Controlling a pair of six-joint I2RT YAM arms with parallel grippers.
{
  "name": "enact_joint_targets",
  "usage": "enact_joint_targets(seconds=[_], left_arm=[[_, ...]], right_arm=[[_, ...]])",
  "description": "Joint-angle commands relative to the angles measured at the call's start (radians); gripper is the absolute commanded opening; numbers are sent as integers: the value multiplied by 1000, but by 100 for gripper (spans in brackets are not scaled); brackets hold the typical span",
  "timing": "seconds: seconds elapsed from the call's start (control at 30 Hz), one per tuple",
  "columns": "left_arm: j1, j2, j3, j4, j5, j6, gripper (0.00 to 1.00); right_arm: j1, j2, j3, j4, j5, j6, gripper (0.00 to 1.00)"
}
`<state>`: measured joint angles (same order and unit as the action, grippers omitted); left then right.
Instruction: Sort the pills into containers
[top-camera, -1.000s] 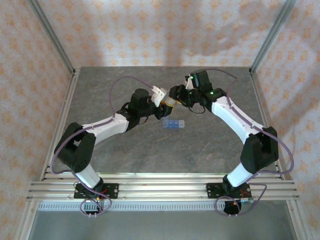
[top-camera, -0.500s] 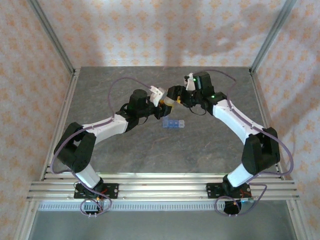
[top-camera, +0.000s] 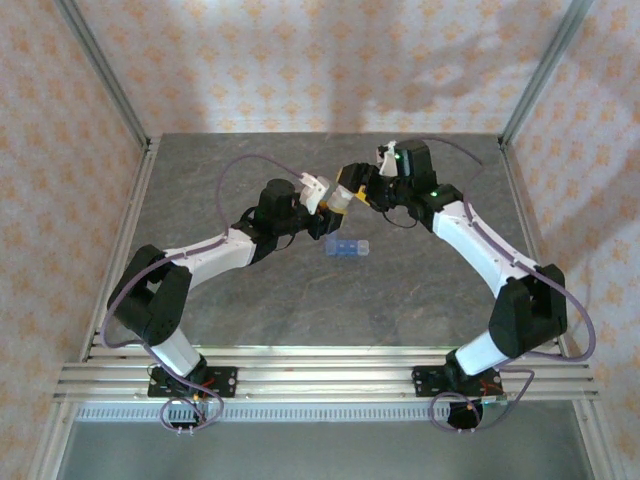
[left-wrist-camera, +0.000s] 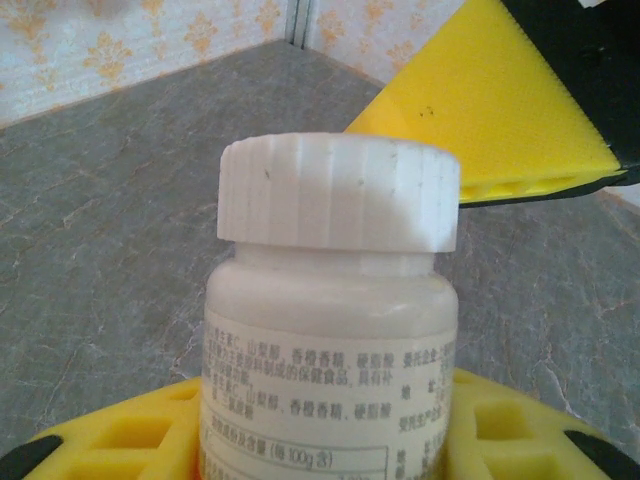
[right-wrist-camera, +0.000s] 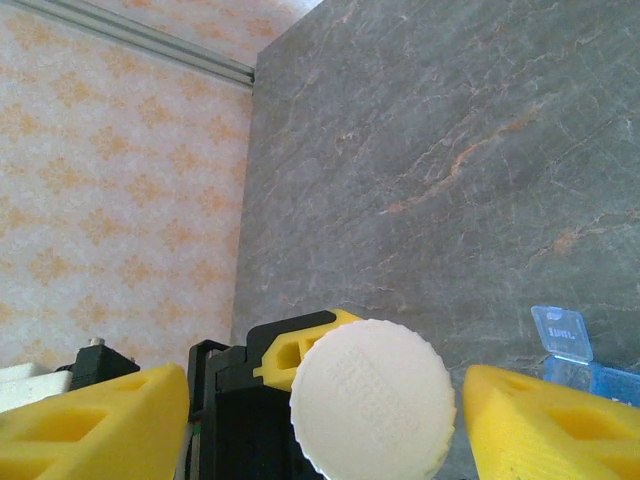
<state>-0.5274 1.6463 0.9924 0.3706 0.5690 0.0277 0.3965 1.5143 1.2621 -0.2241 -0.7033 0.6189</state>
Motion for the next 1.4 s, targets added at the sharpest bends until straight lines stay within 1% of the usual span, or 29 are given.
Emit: enact_joint_targets(seconds=[0.0, 0.3, 0.53, 0.63, 0.73, 0.8, 0.9, 1.03, 1.13, 1.2, 1.27, 1.3, 1.37], left_arm=[[12, -33, 19, -2, -3, 22, 0], [11, -34, 20, 5, -1, 14, 0], [10, -35, 17, 5, -2, 13, 0], [12, -36, 16, 11, 0, 9, 0], [12, -38, 16, 17, 15, 4, 0], [13, -44, 13, 22, 35, -2, 0], [20, -55, 6, 45, 78, -31, 0], [38, -58, -24, 158, 164, -141, 0], [42, -56, -40, 213, 186, -190, 0], [42, -54, -43, 224, 186, -199, 0], [42, -53, -40, 219, 176, -193, 0], [41, -51, -36, 211, 169, -183, 0], [42, -50, -31, 180, 145, -160, 0]], right_arm=[[8, 12, 0, 34, 21, 34, 70], [30, 43, 2, 32, 26, 34, 61], [33, 52, -1, 36, 22, 28, 46], [33, 52, -4, 28, 28, 7, 40], [29, 50, -12, 33, 30, -41, 37], [13, 53, -19, 46, 4, -89, 36], [-29, 73, -30, 83, -90, -157, 34], [-71, 79, -55, 148, -241, -254, 35], [-73, 80, -45, 135, -296, -298, 36], [-74, 75, -41, 134, -300, -300, 39], [-73, 72, -33, 120, -290, -301, 47], [-73, 69, -24, 105, -276, -302, 55], [-77, 55, -16, 86, -236, -285, 67]])
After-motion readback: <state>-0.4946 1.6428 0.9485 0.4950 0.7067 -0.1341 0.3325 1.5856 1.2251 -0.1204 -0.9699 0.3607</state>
